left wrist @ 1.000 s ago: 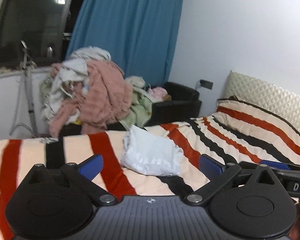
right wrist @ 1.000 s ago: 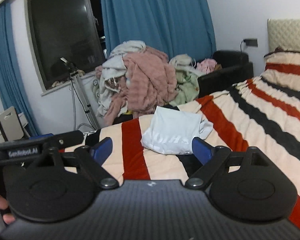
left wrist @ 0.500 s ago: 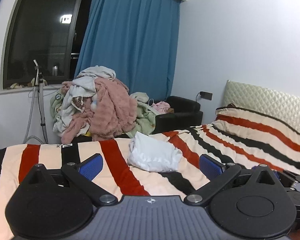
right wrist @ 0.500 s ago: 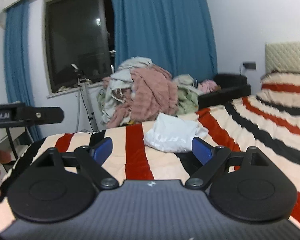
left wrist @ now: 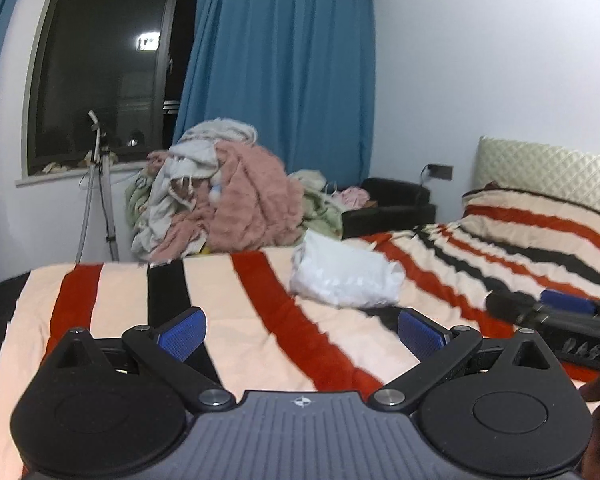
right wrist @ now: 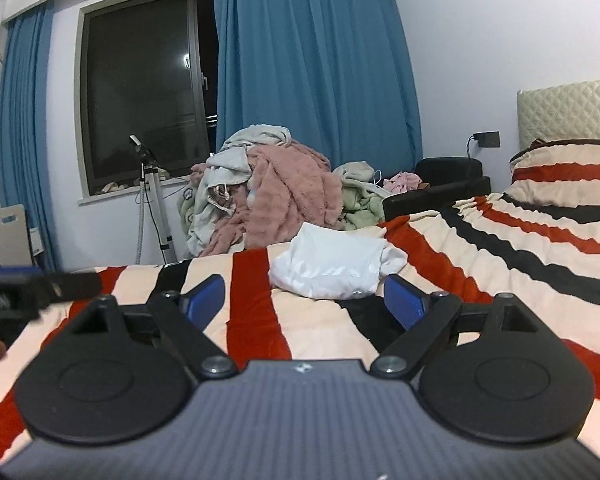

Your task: Fold clothes

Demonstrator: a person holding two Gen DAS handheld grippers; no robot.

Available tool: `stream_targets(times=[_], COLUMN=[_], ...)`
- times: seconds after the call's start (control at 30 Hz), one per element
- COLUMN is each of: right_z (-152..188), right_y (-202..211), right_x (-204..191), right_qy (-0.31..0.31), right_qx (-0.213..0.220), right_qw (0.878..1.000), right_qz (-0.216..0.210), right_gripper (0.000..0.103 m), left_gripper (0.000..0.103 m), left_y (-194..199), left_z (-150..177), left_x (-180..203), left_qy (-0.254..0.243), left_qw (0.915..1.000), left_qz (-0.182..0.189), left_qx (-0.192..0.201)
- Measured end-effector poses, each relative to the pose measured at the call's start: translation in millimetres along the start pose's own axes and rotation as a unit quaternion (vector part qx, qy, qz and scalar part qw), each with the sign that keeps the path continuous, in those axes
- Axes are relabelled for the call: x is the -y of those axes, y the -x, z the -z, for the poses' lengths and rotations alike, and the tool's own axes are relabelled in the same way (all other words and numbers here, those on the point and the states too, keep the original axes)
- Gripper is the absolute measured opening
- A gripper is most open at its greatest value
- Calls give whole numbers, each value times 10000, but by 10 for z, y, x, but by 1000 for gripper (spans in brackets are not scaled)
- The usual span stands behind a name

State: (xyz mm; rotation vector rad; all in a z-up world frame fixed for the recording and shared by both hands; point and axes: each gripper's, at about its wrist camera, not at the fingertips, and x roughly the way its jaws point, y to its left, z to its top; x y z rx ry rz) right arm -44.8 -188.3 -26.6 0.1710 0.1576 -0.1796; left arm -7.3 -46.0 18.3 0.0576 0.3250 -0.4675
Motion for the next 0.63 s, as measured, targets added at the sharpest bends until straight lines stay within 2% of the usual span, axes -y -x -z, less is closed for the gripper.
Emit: stream_targets(times=[0.17,0.63], right_z=[57,144], right_y=[-85,-224], right_x=[-52,-32], right_qy=[179,-10], right_qx=[-108,-462], right_qw=[9997,9989], right_qz=[87,41], right_gripper=[88,88], left_gripper=[103,103], left_y=[-127,-181], left_z=[64,51], left_x=[-73,-99], left_qy=[108,153], left_qw=[9998,9997], left_qz=[-15,-125], left_qx=[-137,-112])
